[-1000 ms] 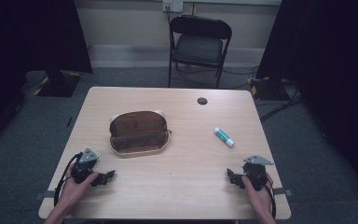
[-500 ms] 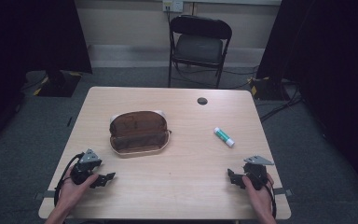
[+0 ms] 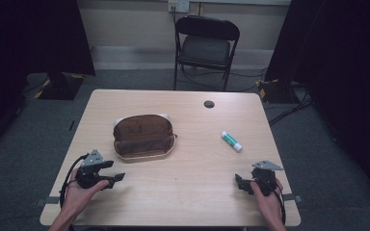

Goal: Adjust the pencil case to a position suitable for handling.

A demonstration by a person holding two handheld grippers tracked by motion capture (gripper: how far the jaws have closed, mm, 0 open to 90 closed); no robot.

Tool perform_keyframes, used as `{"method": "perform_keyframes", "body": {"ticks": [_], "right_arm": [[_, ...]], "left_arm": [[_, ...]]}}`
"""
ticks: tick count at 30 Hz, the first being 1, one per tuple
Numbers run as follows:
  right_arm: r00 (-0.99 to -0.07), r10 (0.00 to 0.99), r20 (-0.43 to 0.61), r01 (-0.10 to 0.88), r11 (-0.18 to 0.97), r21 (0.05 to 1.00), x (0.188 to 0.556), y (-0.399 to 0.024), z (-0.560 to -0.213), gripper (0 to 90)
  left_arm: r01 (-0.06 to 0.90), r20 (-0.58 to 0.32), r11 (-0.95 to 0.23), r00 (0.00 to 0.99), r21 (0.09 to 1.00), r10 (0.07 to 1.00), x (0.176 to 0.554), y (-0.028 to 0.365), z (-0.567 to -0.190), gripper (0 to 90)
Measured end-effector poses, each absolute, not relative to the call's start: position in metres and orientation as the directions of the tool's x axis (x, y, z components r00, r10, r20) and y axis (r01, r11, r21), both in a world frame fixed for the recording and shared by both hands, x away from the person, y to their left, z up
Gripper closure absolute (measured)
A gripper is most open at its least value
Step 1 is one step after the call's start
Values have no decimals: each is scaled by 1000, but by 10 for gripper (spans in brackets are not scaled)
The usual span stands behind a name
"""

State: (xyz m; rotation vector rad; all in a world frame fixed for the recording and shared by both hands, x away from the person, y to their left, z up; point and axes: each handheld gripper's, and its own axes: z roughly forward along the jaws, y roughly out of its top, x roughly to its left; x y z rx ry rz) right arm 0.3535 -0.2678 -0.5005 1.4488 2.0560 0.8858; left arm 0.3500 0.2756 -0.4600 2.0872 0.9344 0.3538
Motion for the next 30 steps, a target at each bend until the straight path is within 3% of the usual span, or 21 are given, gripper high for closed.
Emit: {"method": "perform_keyframes", "body": {"ticks": [8, 20, 21, 27, 30], "right_arm": [[-336, 942, -11, 639, 237, 731, 354, -268, -500, 99], [-343, 939, -11, 638, 241, 731, 354, -269, -500, 99], [-343, 939, -11, 638, 241, 731, 354, -269, -500, 99], [-348, 938, -11, 637, 245, 731, 354, -269, -500, 99], [-349, 937, -11, 637, 246, 731, 354, -269, -500, 99]], "left_arm": [[486, -44, -430, 699, 761, 713, 361, 267, -452, 295], [380, 38, -488, 758, 786, 652, 381, 239, -432, 322], [382, 24, -471, 756, 795, 655, 385, 237, -432, 365], [394, 3, -437, 740, 808, 672, 406, 236, -432, 416], [423, -98, -355, 745, 833, 659, 415, 237, -428, 454]]}}
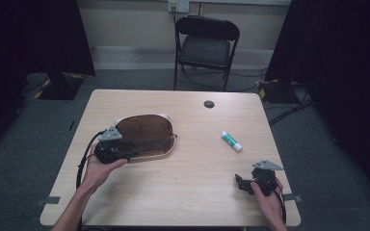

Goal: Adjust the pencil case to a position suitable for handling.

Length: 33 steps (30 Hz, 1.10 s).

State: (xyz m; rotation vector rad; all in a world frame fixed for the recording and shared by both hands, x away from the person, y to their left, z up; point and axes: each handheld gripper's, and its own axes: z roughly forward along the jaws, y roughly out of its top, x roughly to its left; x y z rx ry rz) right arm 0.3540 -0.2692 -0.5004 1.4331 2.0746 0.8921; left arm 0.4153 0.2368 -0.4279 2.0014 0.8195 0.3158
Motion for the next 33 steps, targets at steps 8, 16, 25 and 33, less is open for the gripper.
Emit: {"method": "perform_keyframes", "body": {"ticks": [8, 16, 25, 33], "right_arm": [[-355, 935, -12, 634, 250, 731, 354, -270, -500, 99], [-356, 934, -11, 634, 250, 731, 354, -270, -500, 99], [-359, 933, -12, 633, 253, 731, 354, -270, -500, 99], [-362, 932, -11, 633, 254, 731, 354, -270, -500, 100]], "left_arm": [[384, -17, -418, 753, 823, 658, 430, 227, -424, 554], [401, -24, -399, 730, 825, 683, 451, 220, -433, 612], [398, -13, -415, 734, 818, 679, 467, 206, -444, 572], [428, -7, -455, 734, 781, 679, 472, 203, -457, 498]]}}
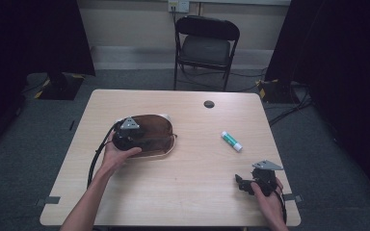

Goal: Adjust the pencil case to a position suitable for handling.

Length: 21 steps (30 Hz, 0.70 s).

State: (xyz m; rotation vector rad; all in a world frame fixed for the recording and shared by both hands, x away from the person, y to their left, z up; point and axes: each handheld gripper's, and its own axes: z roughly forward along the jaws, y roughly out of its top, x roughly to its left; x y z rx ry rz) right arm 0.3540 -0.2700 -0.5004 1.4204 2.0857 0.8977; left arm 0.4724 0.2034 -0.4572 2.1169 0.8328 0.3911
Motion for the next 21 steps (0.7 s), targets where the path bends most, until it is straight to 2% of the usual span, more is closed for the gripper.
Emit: {"method": "perform_keyframes", "body": {"ticks": [7, 10, 12, 18, 21], "right_arm": [[-363, 932, -11, 632, 255, 731, 354, -270, -500, 100], [-363, 932, -11, 632, 255, 731, 354, -270, -500, 99], [-363, 932, -11, 633, 255, 731, 354, -270, -500, 100], [-363, 932, -12, 632, 256, 731, 354, -270, -500, 100], [-363, 932, -12, 632, 256, 731, 354, -270, -500, 100]], "left_arm": [[425, -14, -462, 748, 778, 664, 474, 205, -463, 519], [448, -49, -422, 730, 788, 682, 474, 203, -466, 511], [428, -12, -447, 732, 786, 681, 472, 199, -468, 510], [417, 1, -462, 741, 782, 671, 473, 199, -469, 528], [417, 18, -488, 746, 767, 666, 474, 197, -469, 508]]}}
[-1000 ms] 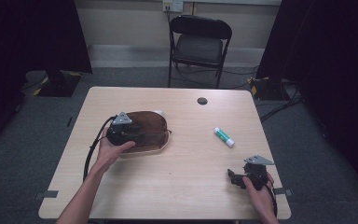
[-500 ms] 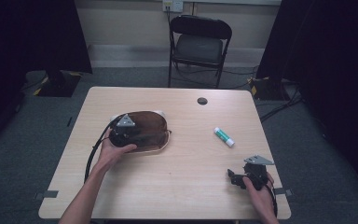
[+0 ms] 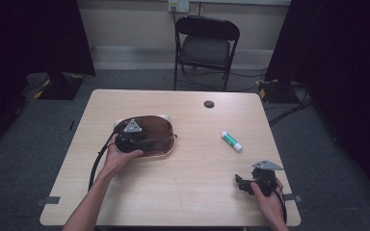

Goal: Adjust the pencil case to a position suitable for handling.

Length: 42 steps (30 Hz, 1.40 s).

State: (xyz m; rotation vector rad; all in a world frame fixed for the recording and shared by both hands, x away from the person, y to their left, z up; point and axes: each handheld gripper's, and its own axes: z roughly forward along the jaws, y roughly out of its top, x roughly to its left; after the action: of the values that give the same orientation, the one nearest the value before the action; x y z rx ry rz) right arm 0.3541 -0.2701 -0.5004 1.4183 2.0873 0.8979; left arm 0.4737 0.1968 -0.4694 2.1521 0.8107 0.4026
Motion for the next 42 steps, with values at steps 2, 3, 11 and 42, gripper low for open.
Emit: {"method": "perform_keyframes", "body": {"ticks": [2, 3, 11, 42], "right_arm": [[-364, 932, -11, 632, 255, 731, 354, -270, -500, 99], [-363, 932, -11, 632, 256, 731, 354, -270, -500, 99], [-363, 932, -12, 632, 256, 731, 354, -270, -500, 99], [-363, 932, -11, 632, 256, 731, 354, -270, -500, 99]], "left_arm": [[405, 40, -512, 754, 757, 655, 477, 196, -470, 498], [404, 29, -504, 758, 764, 652, 477, 195, -472, 497], [402, 53, -523, 753, 752, 655, 477, 194, -474, 570], [375, -8, -506, 809, 777, 587, 462, 178, -470, 790]]}}
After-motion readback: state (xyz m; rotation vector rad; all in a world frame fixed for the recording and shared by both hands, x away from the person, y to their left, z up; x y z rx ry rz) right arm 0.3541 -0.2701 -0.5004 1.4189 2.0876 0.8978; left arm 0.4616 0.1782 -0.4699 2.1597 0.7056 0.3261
